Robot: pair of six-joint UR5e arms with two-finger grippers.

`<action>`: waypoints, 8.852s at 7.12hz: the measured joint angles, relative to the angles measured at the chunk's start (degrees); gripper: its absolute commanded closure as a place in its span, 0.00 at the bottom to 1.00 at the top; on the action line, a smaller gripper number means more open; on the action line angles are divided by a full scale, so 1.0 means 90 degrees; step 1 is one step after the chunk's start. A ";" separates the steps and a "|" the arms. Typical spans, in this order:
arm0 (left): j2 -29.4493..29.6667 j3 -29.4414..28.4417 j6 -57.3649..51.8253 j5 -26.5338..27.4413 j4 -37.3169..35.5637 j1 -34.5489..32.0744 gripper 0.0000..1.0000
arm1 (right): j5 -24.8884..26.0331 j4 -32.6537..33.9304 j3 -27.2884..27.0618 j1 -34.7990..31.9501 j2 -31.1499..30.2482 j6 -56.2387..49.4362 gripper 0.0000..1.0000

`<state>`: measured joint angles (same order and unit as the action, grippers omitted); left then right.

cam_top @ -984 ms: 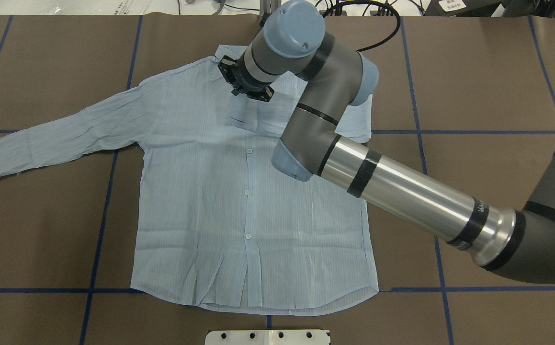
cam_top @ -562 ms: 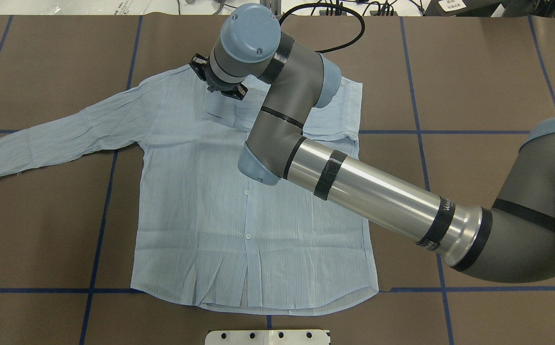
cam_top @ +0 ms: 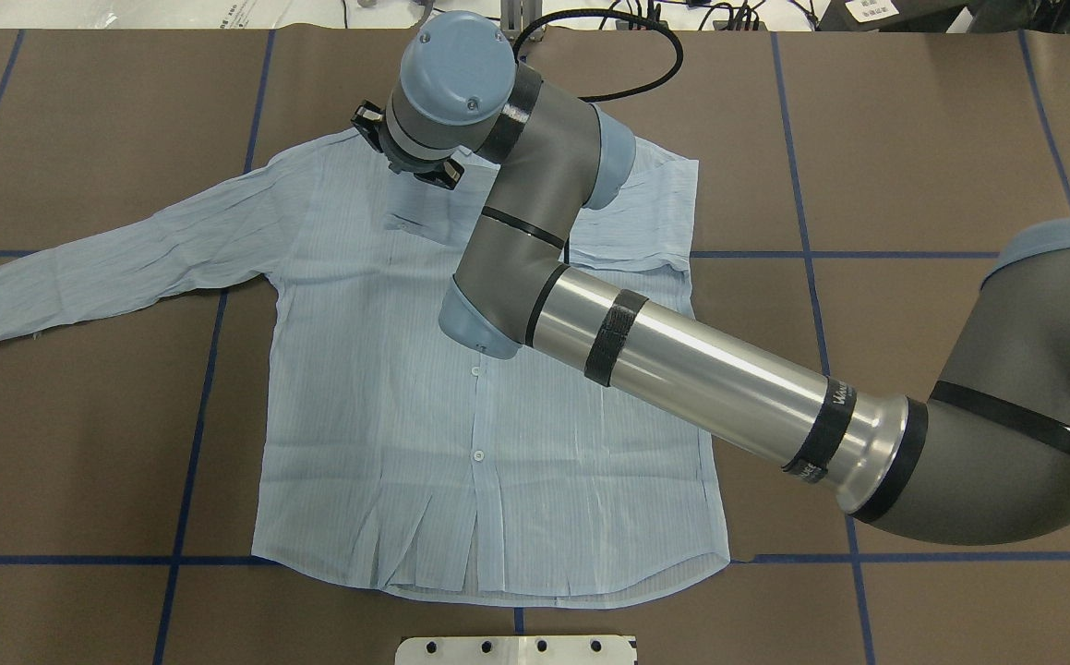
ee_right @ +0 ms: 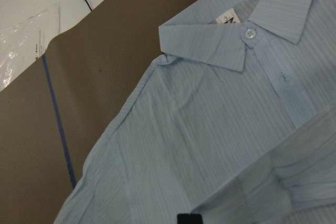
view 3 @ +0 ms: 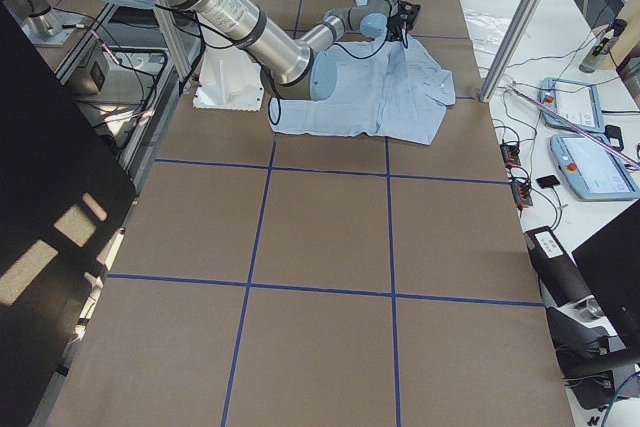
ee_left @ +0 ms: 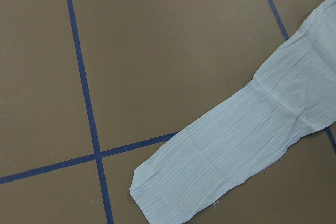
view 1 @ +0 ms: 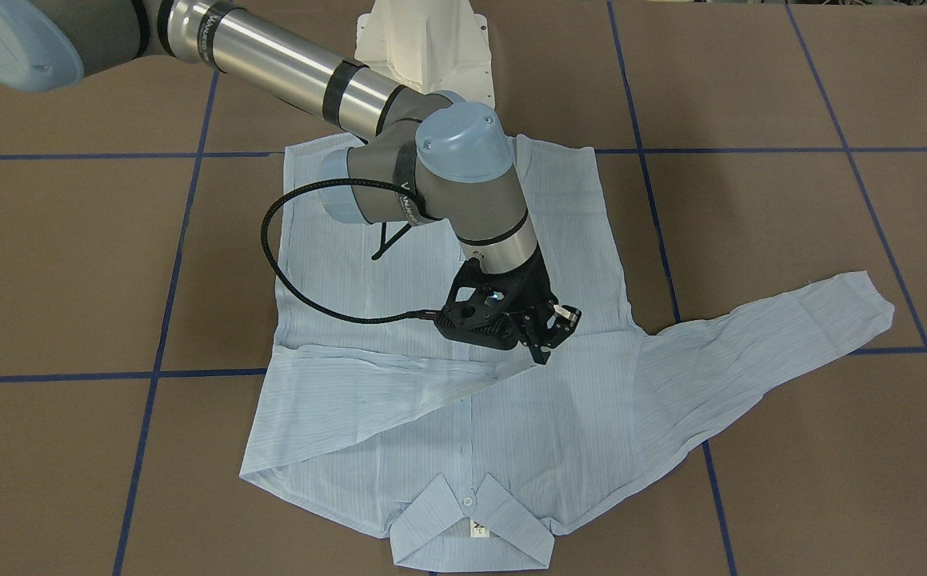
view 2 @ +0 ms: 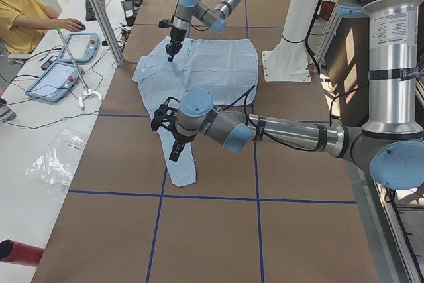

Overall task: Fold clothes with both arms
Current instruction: 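Carry the sleeve cuff with the right gripper across the shirt toward the collar, then lay the sleeve near the collar while the left gripper grasps the other cuff, then fold the other sleeve across the shirt with the left gripper while the right gripper withdraws, then release the sleeve with the left gripper and move both grippers to the hem corners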

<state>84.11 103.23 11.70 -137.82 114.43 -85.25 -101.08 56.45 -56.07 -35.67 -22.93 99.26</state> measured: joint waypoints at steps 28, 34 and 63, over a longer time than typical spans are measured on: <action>0.1378 -0.4417 0.2496 0.0117 0.3103 0.1642 0.29 | 0.0421 -0.0364 -0.1316 0.0024 -0.1535 -0.0406 0.02; 0.1386 -0.4543 0.2498 0.0215 0.3096 0.1711 1.00 | 0.0421 -0.0364 -0.1316 0.0027 -0.1549 -0.0407 0.02; 0.4875 -0.2221 0.9668 0.2523 0.2520 0.5028 0.07 | 0.1675 0.1354 -0.6991 0.2880 -0.7154 0.1385 0.08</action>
<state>127.99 83.24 98.72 -115.11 137.11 -40.00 -86.01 68.64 -118.98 -9.75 -87.32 111.73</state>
